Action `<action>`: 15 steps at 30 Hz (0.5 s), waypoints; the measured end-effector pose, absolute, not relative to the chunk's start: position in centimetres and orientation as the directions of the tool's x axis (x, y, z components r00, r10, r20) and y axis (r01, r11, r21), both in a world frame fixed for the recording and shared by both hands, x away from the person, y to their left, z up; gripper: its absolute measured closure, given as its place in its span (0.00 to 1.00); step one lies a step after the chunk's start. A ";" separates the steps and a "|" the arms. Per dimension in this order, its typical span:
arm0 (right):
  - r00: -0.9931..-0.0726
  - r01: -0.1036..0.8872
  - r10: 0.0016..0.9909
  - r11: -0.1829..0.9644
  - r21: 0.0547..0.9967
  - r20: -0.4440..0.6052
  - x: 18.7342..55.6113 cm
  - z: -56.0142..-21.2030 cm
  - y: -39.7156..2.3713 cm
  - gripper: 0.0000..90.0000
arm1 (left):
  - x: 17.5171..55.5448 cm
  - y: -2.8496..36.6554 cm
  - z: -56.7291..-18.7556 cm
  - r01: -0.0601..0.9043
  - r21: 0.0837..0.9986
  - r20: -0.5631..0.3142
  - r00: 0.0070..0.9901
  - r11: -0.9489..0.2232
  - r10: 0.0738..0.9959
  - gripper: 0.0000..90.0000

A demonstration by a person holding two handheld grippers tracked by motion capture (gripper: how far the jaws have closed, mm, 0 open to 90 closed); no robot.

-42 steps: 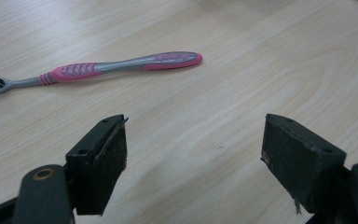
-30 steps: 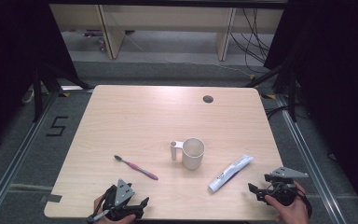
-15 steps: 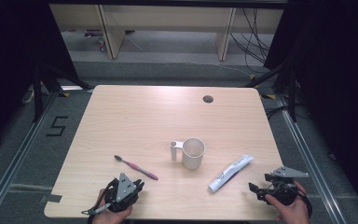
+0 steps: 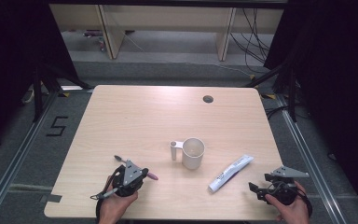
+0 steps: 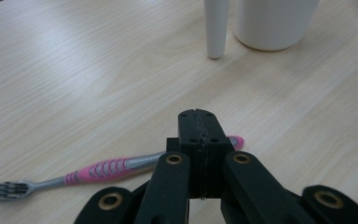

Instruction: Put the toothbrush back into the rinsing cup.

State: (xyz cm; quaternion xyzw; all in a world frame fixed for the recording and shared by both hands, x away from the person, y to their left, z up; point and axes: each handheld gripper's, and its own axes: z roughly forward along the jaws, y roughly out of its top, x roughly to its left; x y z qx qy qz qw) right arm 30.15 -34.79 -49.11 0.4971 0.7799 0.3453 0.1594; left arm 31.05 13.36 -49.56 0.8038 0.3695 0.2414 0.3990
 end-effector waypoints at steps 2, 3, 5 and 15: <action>-0.456 0.662 0.885 0.269 0.700 0.091 30.2 -49.1 -34.8 0.24 | 31.6 13.1 -49.6 0.409 0.814 0.091 0.613 -0.413 0.785 1.00; -0.456 0.661 0.886 0.270 0.700 0.089 30.2 -49.2 -34.8 0.24 | 31.8 12.9 -49.7 0.411 0.813 0.090 0.612 -0.413 0.786 1.00; -0.460 0.663 0.883 0.275 0.696 0.089 30.2 -49.1 -34.8 0.24 | 32.2 12.5 -49.8 0.416 0.806 0.089 0.618 -0.421 0.781 1.00; -0.468 0.655 0.880 0.281 0.701 0.085 30.2 -49.2 -34.7 0.25 | 33.5 11.2 -50.7 0.442 0.778 0.086 0.629 -0.447 0.772 1.00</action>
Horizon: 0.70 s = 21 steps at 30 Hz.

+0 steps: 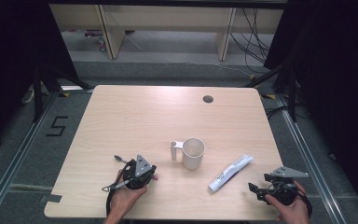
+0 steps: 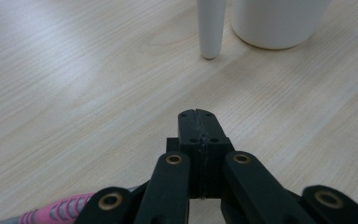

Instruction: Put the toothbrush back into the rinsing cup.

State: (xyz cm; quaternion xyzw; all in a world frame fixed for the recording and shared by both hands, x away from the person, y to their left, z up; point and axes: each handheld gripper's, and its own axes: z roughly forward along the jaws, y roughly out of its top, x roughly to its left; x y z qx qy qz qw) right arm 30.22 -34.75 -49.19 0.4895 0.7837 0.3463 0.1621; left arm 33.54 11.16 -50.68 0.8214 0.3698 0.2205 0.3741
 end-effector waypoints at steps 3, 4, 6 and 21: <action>-0.449 0.682 0.885 0.249 0.688 0.125 30.1 -49.2 -34.4 0.25 | 33.8 11.2 -51.0 0.452 0.759 0.090 0.639 -0.468 0.764 1.00; -0.452 0.680 0.883 0.251 0.689 0.125 30.0 -49.2 -34.4 0.25 | 33.9 11.2 -51.0 0.456 0.753 0.092 0.642 -0.475 0.761 1.00; -0.454 0.678 0.882 0.252 0.691 0.123 30.0 -49.2 -34.4 0.25 | 33.9 11.1 -51.1 0.466 0.754 0.080 0.634 -0.463 0.769 0.99; -0.452 0.682 0.884 0.254 0.686 0.121 30.0 -49.1 -34.5 0.25 | 32.3 12.1 -51.1 0.474 0.721 0.074 0.672 -0.505 0.737 0.99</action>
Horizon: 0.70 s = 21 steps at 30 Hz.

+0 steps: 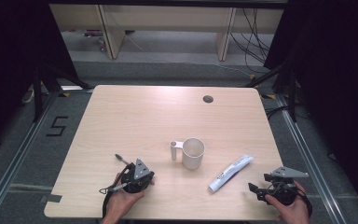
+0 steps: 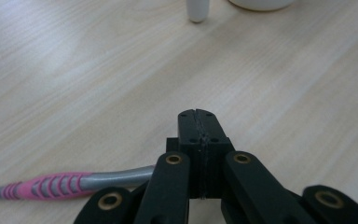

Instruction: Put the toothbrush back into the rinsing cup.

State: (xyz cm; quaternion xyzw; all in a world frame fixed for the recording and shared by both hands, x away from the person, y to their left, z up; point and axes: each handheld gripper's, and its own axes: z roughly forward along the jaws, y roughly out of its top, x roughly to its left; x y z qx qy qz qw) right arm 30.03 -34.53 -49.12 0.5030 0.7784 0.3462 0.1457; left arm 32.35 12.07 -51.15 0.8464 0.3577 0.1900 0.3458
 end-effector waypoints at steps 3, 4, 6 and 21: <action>-0.451 0.688 0.883 0.251 0.680 0.130 30.0 -49.1 -34.5 0.25 | 31.5 12.5 -51.2 0.478 0.718 0.064 0.679 -0.506 0.732 0.99; -0.451 0.688 0.883 0.251 0.680 0.130 30.0 -49.1 -34.5 0.25 | 31.5 12.5 -51.2 0.478 0.718 0.064 0.679 -0.506 0.732 0.99; -0.452 0.689 0.882 0.249 0.681 0.134 30.0 -49.1 -34.5 0.25 | 30.7 13.1 -51.1 0.475 0.709 0.068 0.690 -0.521 0.721 0.98; -0.468 0.663 0.879 0.280 0.694 0.093 30.2 -49.1 -34.8 0.25 | 28.1 16.3 -50.7 0.485 0.677 0.105 0.680 -0.553 0.725 0.97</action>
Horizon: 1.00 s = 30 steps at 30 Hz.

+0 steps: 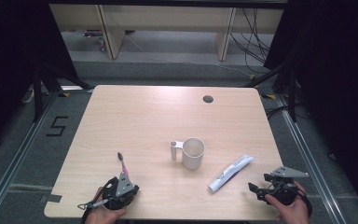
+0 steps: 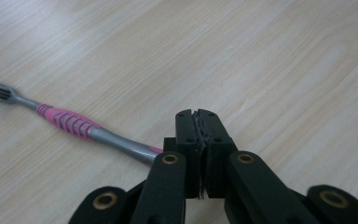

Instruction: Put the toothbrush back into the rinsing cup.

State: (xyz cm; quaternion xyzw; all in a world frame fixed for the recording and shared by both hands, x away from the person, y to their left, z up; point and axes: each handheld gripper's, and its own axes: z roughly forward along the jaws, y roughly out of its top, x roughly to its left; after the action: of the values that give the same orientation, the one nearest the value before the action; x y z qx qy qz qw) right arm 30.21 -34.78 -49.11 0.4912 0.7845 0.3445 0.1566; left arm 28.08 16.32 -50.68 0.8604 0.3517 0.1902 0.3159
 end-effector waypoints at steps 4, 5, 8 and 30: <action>-0.468 0.663 0.879 0.280 0.694 0.093 30.2 -49.1 -34.8 0.25 | 27.9 17.0 -50.4 0.495 0.663 0.117 0.673 -0.562 0.730 0.97; -0.468 0.662 0.879 0.283 0.694 0.088 30.2 -49.1 -34.8 0.25 | 27.9 17.2 -50.4 0.497 0.657 0.112 0.679 -0.567 0.726 0.97; -0.466 0.669 0.878 0.269 0.693 0.109 30.2 -49.2 -34.6 0.25 | 27.8 17.7 -50.4 0.505 0.644 0.128 0.669 -0.574 0.732 0.97; -0.472 0.662 0.877 0.284 0.694 0.092 30.1 -49.2 -34.6 0.25 | 29.0 20.3 -48.9 0.586 0.622 0.107 0.594 -0.520 0.797 0.74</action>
State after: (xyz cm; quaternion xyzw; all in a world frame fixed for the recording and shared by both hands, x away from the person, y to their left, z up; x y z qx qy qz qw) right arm 30.13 -34.56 -49.18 0.4896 0.7857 0.3442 0.1561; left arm 28.97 20.30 -48.87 0.8501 0.4066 0.1937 0.2730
